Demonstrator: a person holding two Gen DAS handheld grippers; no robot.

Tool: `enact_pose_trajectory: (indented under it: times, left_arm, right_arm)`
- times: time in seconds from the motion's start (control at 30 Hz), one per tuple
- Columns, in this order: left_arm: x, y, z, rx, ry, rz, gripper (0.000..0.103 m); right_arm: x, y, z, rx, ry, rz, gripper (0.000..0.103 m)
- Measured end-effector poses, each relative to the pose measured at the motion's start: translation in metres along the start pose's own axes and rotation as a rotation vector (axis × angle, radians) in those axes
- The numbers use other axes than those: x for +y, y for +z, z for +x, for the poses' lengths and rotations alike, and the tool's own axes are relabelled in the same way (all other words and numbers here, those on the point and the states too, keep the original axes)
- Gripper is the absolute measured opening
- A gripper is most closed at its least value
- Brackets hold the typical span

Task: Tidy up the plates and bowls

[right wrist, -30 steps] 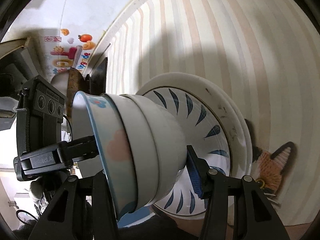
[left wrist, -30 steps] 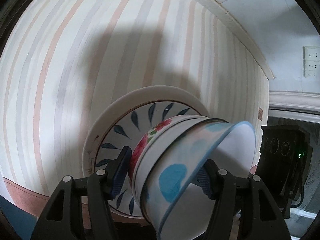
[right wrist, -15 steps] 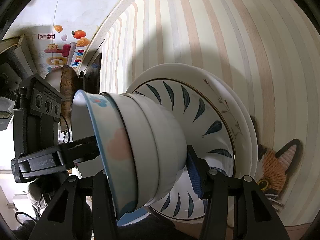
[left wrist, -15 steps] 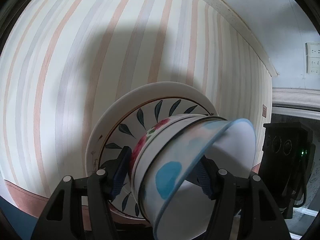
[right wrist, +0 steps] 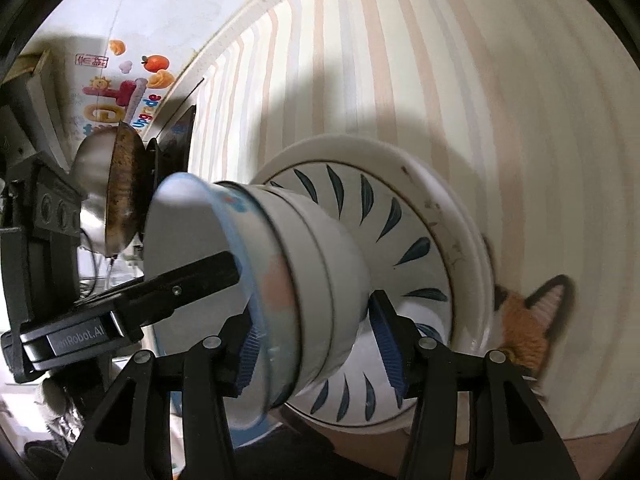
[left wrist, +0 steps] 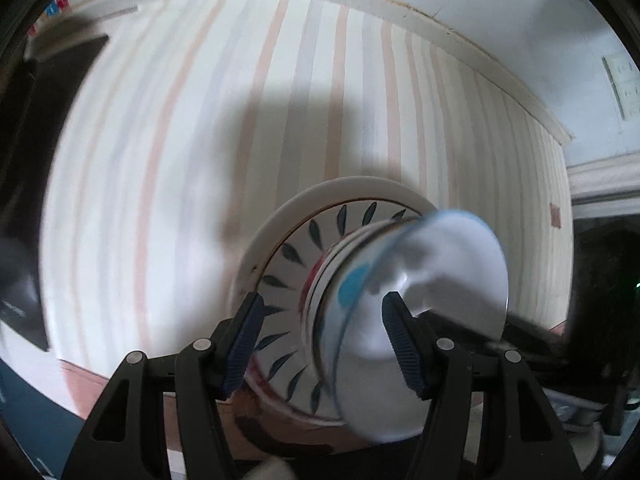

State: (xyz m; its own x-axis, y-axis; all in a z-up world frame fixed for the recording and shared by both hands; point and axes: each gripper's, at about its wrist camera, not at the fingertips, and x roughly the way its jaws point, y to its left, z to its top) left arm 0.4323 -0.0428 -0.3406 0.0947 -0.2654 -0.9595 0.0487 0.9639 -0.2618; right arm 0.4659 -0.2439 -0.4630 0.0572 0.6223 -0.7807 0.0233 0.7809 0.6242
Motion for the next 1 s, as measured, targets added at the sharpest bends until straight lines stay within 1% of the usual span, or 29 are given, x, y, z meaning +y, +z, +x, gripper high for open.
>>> enact_pose_trajectory:
  times: [0.03,0.07,0.13,0.17,0.2,0.27,0.33,0.37,0.53,0.57,0.6,0.67,0.77,0.83,1.0]
  left_arm:
    - [-0.001,-0.003,-0.004,-0.011,0.016,0.009,0.059]
    - [-0.001,-0.008,-0.011,-0.035,0.030,0.015,0.060]
    - [0.000,-0.015,-0.021,-0.069,0.064,0.027,0.066]
    - [0.001,-0.017,-0.024,-0.079,0.082,0.033,0.078]
    - [0.002,-0.021,-0.030,-0.101,0.098,0.042,0.087]
    - [0.003,-0.029,-0.042,-0.154,0.119,0.063,0.088]
    - [0.003,-0.036,-0.054,-0.202,0.138,0.083,0.089]
    - [0.003,-0.041,-0.063,-0.235,0.151,0.101,0.091]
    - [0.000,-0.062,-0.098,-0.334,0.139,0.145,0.092]
    - [0.000,-0.067,-0.107,-0.355,0.133,0.151,0.092]
    - [-0.001,-0.072,-0.117,-0.381,0.127,0.161,0.097]
    - [-0.002,-0.085,-0.135,-0.439,0.125,0.175,0.100]
    - [-0.005,-0.105,-0.157,-0.514,0.126,0.191,0.101]
    - [-0.007,-0.118,-0.173,-0.563,0.125,0.193,0.102]
    - [-0.013,-0.149,-0.200,-0.638,0.122,0.188,0.103]
  right_arm:
    - [0.004,-0.001,-0.006,-0.016,-0.021,-0.011,0.063]
    - [0.009,-0.004,-0.014,-0.041,-0.054,-0.029,0.066]
    - [0.018,-0.009,-0.027,-0.077,-0.100,-0.050,0.082]
    - [0.024,-0.014,-0.036,-0.104,-0.130,-0.061,0.086]
    - [0.028,-0.018,-0.042,-0.124,-0.154,-0.067,0.089]
    - [0.038,-0.029,-0.056,-0.177,-0.228,-0.083,0.090]
    - [0.045,-0.039,-0.068,-0.230,-0.279,-0.090,0.092]
    - [0.050,-0.048,-0.076,-0.269,-0.317,-0.085,0.093]
    - [0.076,-0.081,-0.106,-0.403,-0.427,-0.092,0.096]
    - [0.084,-0.090,-0.113,-0.433,-0.442,-0.098,0.096]
    - [0.089,-0.097,-0.120,-0.453,-0.449,-0.102,0.097]
    - [0.101,-0.110,-0.133,-0.497,-0.464,-0.107,0.098]
    - [0.120,-0.132,-0.151,-0.560,-0.484,-0.124,0.099]
    - [0.128,-0.144,-0.159,-0.586,-0.493,-0.131,0.099]
    - [0.149,-0.178,-0.181,-0.638,-0.525,-0.171,0.100]
